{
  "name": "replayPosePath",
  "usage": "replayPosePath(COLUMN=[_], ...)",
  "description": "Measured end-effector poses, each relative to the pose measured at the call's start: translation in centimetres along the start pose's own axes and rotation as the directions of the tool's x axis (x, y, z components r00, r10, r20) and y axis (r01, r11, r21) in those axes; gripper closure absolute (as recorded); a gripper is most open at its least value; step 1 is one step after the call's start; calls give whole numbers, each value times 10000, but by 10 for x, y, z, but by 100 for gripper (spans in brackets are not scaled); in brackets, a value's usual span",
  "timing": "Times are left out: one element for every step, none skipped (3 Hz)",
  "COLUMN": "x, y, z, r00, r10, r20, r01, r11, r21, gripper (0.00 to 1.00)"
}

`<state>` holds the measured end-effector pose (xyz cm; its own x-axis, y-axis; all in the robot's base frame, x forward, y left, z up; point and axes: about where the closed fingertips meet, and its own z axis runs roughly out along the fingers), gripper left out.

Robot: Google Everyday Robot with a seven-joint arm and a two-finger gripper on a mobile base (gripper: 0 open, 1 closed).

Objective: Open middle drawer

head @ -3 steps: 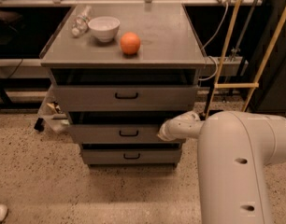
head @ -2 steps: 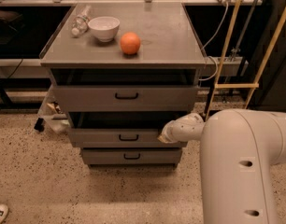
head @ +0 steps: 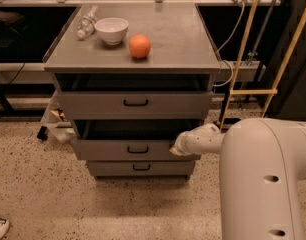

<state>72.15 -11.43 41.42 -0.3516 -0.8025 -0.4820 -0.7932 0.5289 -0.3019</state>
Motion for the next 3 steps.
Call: replayPosePath(x=[-2,6,6], y=[-1,4,4], z=[-3,-12,-12], r00=[10000,9999,9999], r10=[0,-71,-71], r20=[1,138,139], r01=[0,70,70], r11=[10000,10000,10000], r21=[0,40,40], gripper=[100,100,100])
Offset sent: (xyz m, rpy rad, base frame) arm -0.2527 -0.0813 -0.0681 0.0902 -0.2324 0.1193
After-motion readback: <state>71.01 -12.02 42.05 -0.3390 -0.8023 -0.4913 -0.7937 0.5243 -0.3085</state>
